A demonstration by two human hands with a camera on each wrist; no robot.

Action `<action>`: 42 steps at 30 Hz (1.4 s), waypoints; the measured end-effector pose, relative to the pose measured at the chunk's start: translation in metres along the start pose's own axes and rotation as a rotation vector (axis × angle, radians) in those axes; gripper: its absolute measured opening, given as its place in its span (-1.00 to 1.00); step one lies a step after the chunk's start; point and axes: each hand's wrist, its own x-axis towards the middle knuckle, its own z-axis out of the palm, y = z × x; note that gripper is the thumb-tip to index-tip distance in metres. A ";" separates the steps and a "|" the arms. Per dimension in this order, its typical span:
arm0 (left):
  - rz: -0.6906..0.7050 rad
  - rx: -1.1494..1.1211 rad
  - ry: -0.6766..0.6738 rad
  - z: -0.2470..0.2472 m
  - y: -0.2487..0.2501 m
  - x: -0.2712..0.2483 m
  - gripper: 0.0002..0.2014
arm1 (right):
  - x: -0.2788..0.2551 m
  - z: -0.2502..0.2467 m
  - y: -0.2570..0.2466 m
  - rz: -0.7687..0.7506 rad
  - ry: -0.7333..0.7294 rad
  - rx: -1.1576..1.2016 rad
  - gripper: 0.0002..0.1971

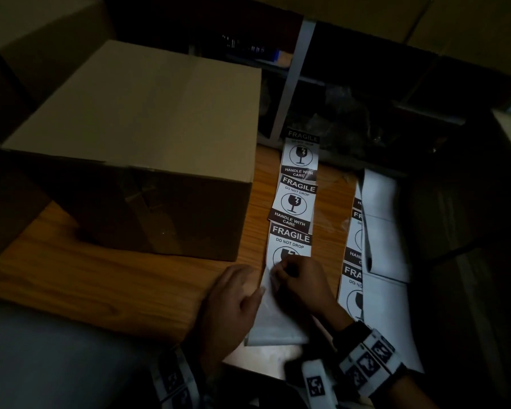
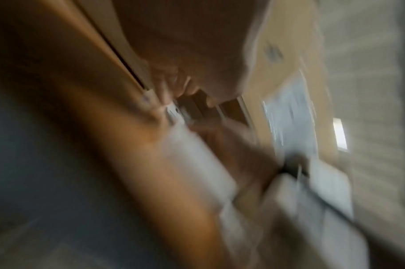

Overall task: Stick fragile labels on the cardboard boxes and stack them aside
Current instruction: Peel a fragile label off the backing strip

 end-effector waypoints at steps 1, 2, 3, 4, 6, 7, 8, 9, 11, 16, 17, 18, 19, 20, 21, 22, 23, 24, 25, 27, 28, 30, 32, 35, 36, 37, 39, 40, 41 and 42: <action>-0.133 -0.085 -0.020 0.000 0.004 0.008 -0.53 | -0.002 0.000 0.000 -0.012 0.011 0.005 -0.79; -0.253 -0.177 -0.060 -0.001 0.008 0.018 -0.53 | -0.004 0.001 0.001 -0.030 0.025 0.014 -0.81; -0.347 -0.276 -0.102 -0.001 0.012 0.029 -0.50 | -0.006 0.001 0.001 -0.038 0.036 0.026 -0.81; -0.411 -0.363 -0.137 0.001 0.012 0.038 -0.49 | -0.007 0.001 0.002 -0.050 0.046 0.044 -0.80; -0.466 -0.475 -0.191 0.007 0.013 0.050 -0.69 | -0.008 0.000 0.002 -0.045 0.060 0.067 -0.79; -0.470 -0.507 -0.207 0.010 0.013 0.053 -0.84 | -0.009 -0.001 0.002 -0.030 0.066 0.079 -0.82; -0.471 -0.532 -0.221 0.011 0.012 0.055 -0.96 | -0.008 -0.001 0.004 -0.016 0.074 0.097 -0.84; -0.474 -0.547 -0.228 0.012 0.010 0.055 -0.95 | -0.009 -0.002 0.005 0.003 0.078 0.125 -0.85; -0.495 -0.581 -0.242 0.011 0.010 0.056 -0.89 | -0.010 -0.004 0.007 0.053 0.073 0.237 -0.83; -0.584 -0.775 -0.294 0.006 0.017 0.059 -0.91 | -0.011 -0.014 0.005 0.193 0.032 0.592 -0.86; -0.605 -0.825 -0.299 0.007 0.019 0.059 -0.91 | -0.010 -0.016 0.006 0.217 0.029 0.640 -0.87; -0.628 -0.869 -0.303 0.008 0.020 0.060 -0.91 | -0.010 -0.018 0.007 0.245 0.020 0.687 -0.87; -0.646 -0.910 -0.309 0.009 0.022 0.060 -0.91 | -0.010 -0.020 0.008 0.278 0.003 0.734 -0.87; -0.661 -0.942 -0.317 0.011 0.024 0.060 -0.90 | -0.010 -0.021 0.009 0.317 -0.018 0.789 -0.87; -0.669 -0.965 -0.323 0.013 0.026 0.061 -0.90 | -0.011 -0.023 0.009 0.357 -0.040 0.846 -0.87; -0.672 -0.972 -0.325 0.015 0.027 0.061 -0.90 | -0.011 -0.024 0.009 0.390 -0.061 0.904 -0.86; -0.672 -0.970 -0.321 0.016 0.028 0.062 -0.90 | -0.011 -0.026 0.009 0.414 -0.079 0.962 -0.81; -0.671 -0.961 -0.311 0.018 0.029 0.062 -0.90 | -0.012 -0.029 0.010 0.431 -0.093 1.009 -0.74; -0.672 -0.952 -0.298 0.019 0.030 0.062 -0.89 | -0.012 -0.031 0.011 0.441 -0.098 1.035 -0.64; -0.673 -0.937 -0.285 0.021 0.030 0.062 -0.89 | -0.011 -0.032 0.013 0.401 -0.065 1.004 -0.53; -0.670 -0.930 -0.287 0.022 0.030 0.061 -0.91 | -0.012 -0.030 0.012 0.335 -0.022 0.936 -0.53; -0.660 -0.933 -0.306 0.025 0.031 0.060 -0.90 | -0.014 -0.023 0.008 0.147 0.067 0.660 -0.59; -0.653 -0.970 -0.320 0.027 0.032 0.059 -0.86 | -0.015 -0.014 0.004 0.013 0.149 0.442 -0.69; -0.651 -0.998 -0.288 0.028 0.034 0.058 -0.86 | -0.011 -0.005 0.010 -0.004 0.216 0.487 -0.79; -0.646 -0.998 -0.284 0.027 0.034 0.057 -0.87 | -0.011 -0.003 0.013 0.008 0.212 0.535 -0.81; -0.642 -0.998 -0.285 0.026 0.035 0.057 -0.87 | -0.011 -0.001 0.014 0.019 0.198 0.586 -0.81; -0.641 -1.015 -0.290 0.025 0.034 0.056 -0.86 | -0.011 0.001 0.013 0.062 0.158 0.706 -0.77; -0.645 -1.036 -0.296 0.024 0.035 0.056 -0.85 | -0.011 0.000 0.012 0.089 0.135 0.772 -0.76; -0.648 -1.060 -0.305 0.024 0.035 0.056 -0.85 | -0.011 -0.002 0.010 0.124 0.113 0.825 -0.77; -0.651 -1.084 -0.314 0.023 0.035 0.057 -0.85 | -0.011 -0.003 0.009 0.165 0.091 0.868 -0.79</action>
